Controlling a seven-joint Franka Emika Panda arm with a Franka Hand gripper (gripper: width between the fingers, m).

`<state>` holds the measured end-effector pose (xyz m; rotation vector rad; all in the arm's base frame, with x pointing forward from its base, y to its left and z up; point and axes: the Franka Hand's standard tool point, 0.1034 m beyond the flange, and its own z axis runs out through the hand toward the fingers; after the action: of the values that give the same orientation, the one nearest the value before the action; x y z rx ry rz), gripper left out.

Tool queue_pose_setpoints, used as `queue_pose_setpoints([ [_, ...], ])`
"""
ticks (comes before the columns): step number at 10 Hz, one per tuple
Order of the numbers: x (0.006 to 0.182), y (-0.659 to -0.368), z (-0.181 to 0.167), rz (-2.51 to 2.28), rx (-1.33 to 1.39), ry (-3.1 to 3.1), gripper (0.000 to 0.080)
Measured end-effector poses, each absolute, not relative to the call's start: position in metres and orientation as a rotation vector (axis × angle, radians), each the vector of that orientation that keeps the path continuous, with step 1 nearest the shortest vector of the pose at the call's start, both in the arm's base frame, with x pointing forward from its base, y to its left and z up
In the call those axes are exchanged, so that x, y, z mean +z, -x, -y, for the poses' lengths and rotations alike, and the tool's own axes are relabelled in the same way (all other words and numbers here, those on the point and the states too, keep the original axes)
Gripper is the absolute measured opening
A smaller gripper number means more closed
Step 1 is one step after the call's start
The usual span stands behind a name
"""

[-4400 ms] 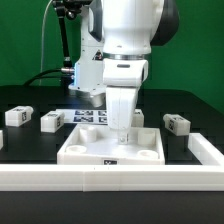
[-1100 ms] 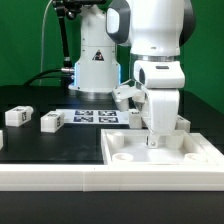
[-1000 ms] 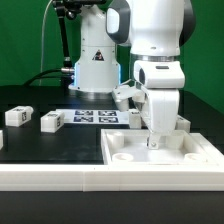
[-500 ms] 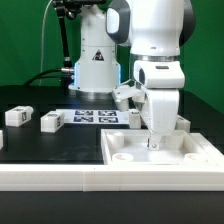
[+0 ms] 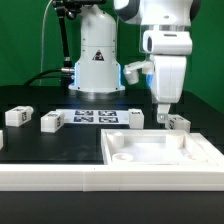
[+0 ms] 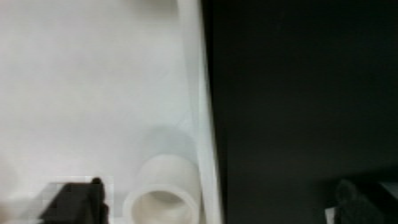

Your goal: Assemble one leg

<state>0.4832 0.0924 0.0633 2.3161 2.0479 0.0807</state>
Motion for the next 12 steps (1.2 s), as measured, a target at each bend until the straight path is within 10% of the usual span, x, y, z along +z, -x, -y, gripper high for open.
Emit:
queue_pose_setpoints([
  [12,0.056,-0.469,-0.131,-0.83,0.16,-3.055,0.0649],
])
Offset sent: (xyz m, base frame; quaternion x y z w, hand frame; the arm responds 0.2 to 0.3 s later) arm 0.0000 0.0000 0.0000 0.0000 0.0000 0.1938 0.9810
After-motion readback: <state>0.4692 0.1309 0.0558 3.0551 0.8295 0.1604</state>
